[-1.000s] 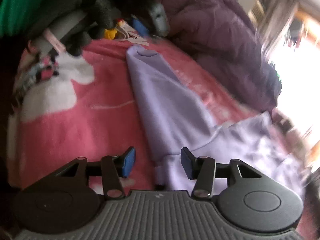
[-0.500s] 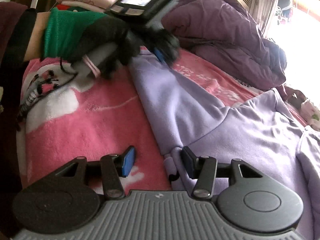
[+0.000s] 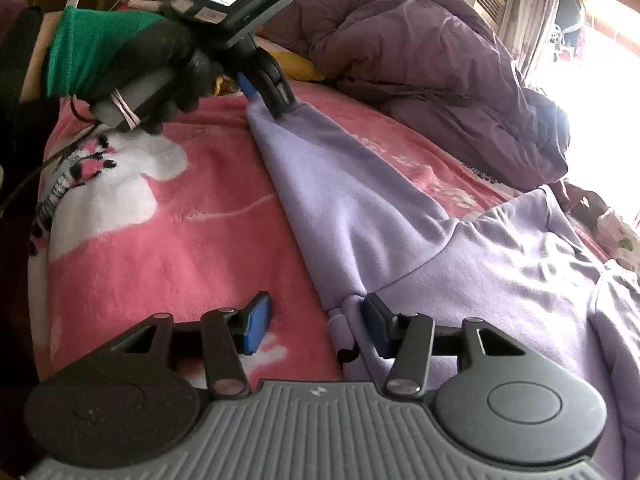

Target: Fold clothes

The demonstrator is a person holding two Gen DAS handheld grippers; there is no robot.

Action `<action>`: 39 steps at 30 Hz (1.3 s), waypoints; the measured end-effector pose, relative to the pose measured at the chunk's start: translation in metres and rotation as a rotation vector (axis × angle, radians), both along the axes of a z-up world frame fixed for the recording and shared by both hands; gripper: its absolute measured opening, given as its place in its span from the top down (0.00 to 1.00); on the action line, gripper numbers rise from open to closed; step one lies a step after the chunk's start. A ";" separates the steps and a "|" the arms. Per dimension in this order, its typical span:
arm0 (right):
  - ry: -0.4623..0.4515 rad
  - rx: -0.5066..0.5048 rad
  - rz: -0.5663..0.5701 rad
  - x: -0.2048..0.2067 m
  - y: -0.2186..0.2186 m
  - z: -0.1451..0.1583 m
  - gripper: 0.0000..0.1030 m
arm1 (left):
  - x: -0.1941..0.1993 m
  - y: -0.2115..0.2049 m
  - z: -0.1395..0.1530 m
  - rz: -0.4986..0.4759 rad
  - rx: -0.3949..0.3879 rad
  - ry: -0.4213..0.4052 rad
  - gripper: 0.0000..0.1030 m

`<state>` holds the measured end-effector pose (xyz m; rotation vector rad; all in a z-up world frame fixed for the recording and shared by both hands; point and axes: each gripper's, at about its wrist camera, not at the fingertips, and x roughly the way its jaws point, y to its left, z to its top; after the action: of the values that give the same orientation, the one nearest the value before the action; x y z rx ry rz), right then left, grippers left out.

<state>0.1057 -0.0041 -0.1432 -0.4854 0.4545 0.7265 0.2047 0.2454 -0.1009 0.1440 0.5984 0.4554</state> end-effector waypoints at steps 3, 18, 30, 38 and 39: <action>0.015 0.002 -0.001 0.003 0.000 0.001 0.49 | -0.006 -0.012 0.016 -0.018 -0.113 -0.045 0.61; 0.241 0.524 -0.369 0.000 -0.153 0.055 0.50 | -0.031 -0.140 0.037 -0.340 -0.521 -0.114 0.23; 0.261 0.688 -0.639 0.065 -0.275 0.065 0.46 | -0.011 -0.250 0.005 -0.644 -0.448 0.053 0.23; 0.305 0.621 -0.652 0.156 -0.290 0.058 0.45 | -0.009 -0.271 -0.022 -0.714 -0.353 0.121 0.19; 0.308 0.610 -0.653 0.167 -0.290 0.057 0.45 | -0.009 -0.272 -0.023 -0.720 -0.349 0.118 0.17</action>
<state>0.2730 -0.2939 -0.0858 0.3510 0.6055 0.2706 0.1959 -0.0265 -0.1237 0.0458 0.6869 -0.3569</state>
